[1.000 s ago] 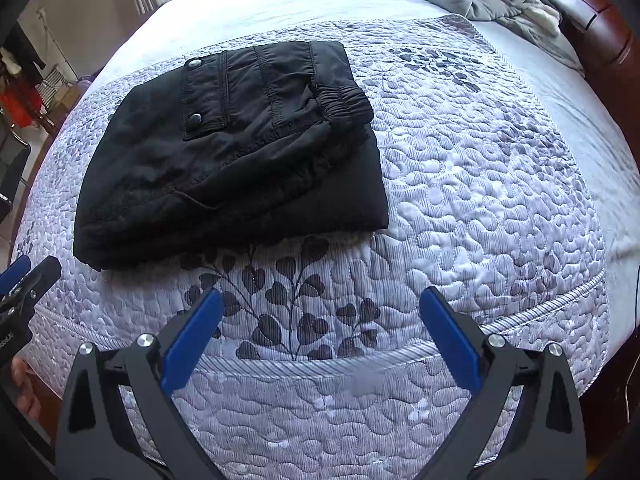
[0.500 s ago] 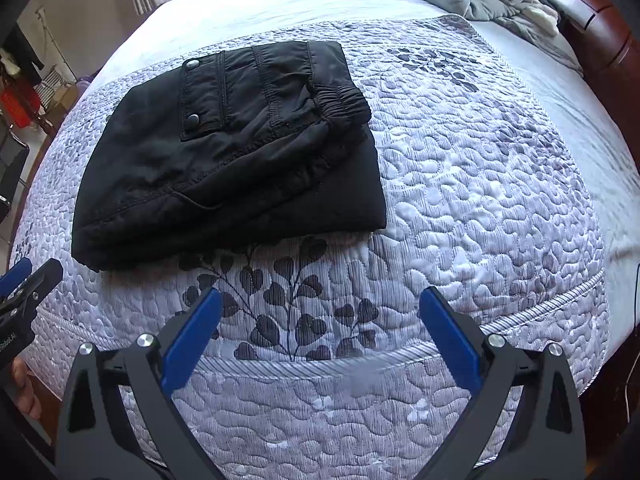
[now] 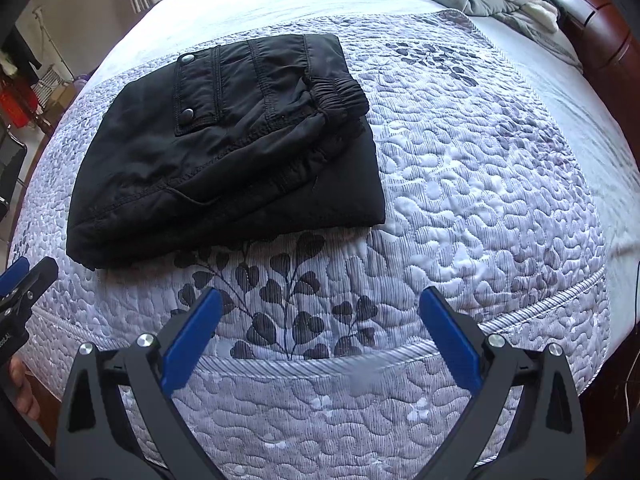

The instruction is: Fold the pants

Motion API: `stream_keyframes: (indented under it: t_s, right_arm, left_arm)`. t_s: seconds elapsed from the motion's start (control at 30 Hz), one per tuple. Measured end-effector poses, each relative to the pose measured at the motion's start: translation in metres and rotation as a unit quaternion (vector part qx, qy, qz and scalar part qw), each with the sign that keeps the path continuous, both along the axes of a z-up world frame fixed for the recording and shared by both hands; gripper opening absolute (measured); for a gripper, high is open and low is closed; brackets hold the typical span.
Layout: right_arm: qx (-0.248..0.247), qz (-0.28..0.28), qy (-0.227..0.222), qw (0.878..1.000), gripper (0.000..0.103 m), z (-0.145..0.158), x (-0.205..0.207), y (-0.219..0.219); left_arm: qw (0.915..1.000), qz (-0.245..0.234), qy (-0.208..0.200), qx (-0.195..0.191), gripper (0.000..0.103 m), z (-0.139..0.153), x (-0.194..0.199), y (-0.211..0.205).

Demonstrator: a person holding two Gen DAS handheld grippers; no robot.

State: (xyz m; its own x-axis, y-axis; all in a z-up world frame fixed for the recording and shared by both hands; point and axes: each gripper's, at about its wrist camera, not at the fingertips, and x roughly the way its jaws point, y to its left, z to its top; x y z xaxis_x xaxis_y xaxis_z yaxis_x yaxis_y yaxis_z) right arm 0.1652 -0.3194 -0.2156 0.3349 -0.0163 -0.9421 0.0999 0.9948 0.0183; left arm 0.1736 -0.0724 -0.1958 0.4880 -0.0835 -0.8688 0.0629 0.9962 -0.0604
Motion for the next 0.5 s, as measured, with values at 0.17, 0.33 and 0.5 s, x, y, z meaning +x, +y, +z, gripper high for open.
stream_keyframes:
  t_s: [0.17,0.33,0.5]
  right_arm:
    - [-0.001,0.0,0.0,1.0,0.099,0.0,0.0002,-0.0004]
    - [-0.002,0.0,-0.001,1.0,0.099,0.0004,0.0014,-0.0003]
    - [-0.002,0.001,-0.002,1.0,0.099,0.0014,0.0015,-0.0003]
  left_arm:
    - [1.0,-0.001,0.0,0.001,0.099,-0.0003,0.0002,0.0]
    - [1.0,-0.002,-0.002,0.003,0.099,-0.0008,-0.0007,-0.0015]
    - [1.0,-0.003,-0.001,0.003,0.099,-0.0008,-0.001,-0.0018]
